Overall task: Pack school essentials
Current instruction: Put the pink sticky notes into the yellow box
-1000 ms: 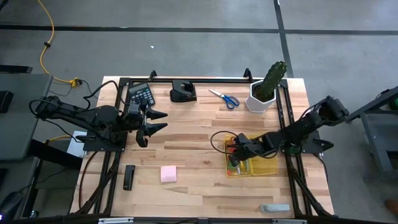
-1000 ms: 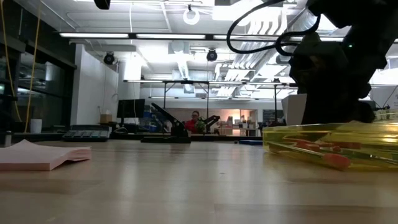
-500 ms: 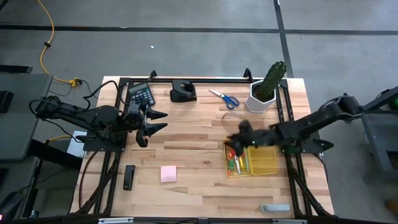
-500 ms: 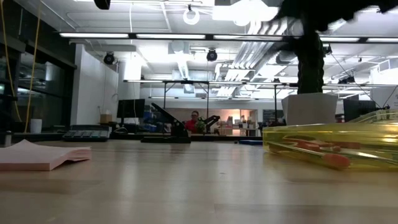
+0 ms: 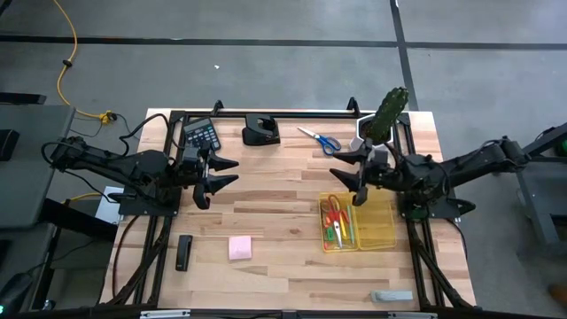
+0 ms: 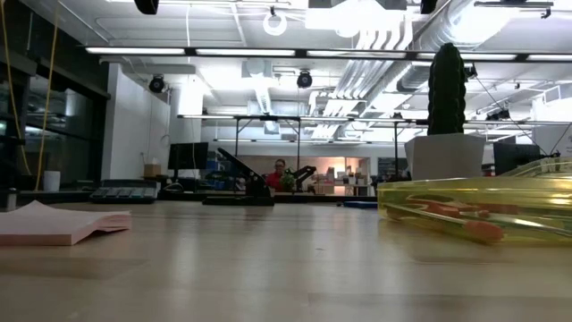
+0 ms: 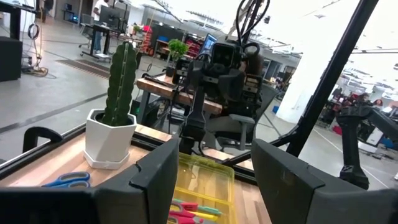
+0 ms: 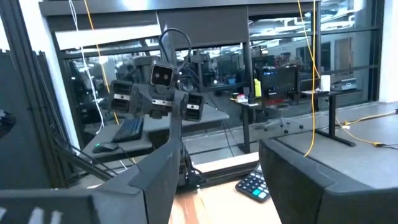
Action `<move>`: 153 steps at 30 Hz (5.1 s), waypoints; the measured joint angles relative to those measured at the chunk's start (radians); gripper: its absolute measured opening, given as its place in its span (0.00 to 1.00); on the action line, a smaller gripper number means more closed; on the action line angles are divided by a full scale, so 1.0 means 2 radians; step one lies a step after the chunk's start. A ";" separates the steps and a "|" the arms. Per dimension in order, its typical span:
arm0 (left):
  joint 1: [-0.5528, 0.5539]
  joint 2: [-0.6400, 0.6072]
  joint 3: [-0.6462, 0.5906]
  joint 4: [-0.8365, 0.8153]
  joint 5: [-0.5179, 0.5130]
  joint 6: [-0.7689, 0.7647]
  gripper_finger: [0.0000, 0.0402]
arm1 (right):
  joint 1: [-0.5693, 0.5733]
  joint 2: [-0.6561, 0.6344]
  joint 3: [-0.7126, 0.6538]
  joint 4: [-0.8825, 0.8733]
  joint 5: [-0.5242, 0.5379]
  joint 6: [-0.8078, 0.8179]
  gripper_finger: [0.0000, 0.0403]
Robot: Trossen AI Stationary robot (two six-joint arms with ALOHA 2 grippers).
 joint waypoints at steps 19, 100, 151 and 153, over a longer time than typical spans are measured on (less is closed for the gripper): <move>-0.001 0.019 0.001 -0.128 0.084 -0.106 0.47 | 0.000 -0.002 0.000 -0.008 0.004 0.001 0.53; 0.051 -0.036 0.000 -0.144 -0.044 0.018 0.00 | 0.000 0.008 0.000 -0.067 0.030 0.090 0.53; 0.069 0.259 0.052 0.146 -0.116 0.018 0.00 | -0.081 0.269 0.139 0.019 -0.009 0.156 0.18; 0.069 0.259 0.052 0.146 -0.116 0.019 0.00 | -0.081 0.269 0.139 0.018 -0.009 0.154 0.06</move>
